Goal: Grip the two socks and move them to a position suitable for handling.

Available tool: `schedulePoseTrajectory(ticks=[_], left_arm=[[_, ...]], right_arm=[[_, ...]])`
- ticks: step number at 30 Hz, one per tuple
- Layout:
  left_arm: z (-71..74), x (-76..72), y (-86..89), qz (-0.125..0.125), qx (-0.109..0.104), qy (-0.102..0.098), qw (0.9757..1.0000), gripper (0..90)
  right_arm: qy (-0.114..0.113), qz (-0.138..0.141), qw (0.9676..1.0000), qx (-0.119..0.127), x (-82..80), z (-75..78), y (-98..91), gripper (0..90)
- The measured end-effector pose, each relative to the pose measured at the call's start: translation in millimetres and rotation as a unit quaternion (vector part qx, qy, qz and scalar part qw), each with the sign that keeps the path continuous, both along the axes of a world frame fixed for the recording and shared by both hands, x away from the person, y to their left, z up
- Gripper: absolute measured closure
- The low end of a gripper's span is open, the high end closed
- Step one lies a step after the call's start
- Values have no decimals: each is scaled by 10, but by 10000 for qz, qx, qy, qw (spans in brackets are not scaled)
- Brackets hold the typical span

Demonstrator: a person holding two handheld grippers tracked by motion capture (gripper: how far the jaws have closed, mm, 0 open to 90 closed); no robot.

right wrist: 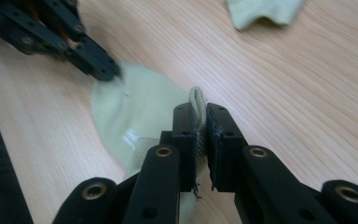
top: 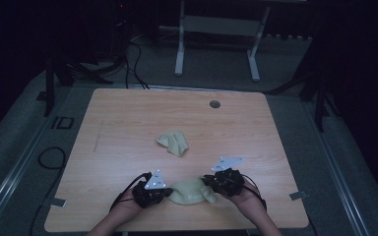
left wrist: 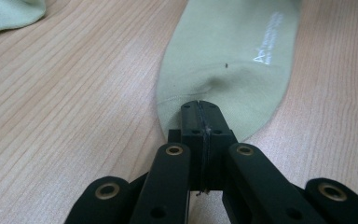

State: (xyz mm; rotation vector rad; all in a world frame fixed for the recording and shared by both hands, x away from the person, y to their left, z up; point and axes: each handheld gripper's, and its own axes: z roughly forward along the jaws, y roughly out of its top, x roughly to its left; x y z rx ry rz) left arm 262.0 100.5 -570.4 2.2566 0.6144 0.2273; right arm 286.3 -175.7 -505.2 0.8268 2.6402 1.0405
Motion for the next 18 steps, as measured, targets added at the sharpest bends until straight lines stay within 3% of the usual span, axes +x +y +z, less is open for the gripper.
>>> schedulePoseTrajectory(ticks=[8, 11, 15, 18], left_arm=[[-6, 31, 8, -77, -47, 21, 10000, 893], [-7, 57, 2, -111, -63, 28, 9999, 893], [-15, 90, 3, -124, -124, 45, 9998, 892], [-15, 105, 8, -154, -124, 65, 9998, 891]], right_arm=[[244, -302, 9992, -23, 89, -104, -250, 808], [328, -415, 9985, -118, 125, -175, -298, 742], [340, -665, 9971, -141, 182, -225, -379, 672], [252, -779, 9966, -51, 177, -175, -422, 669]])
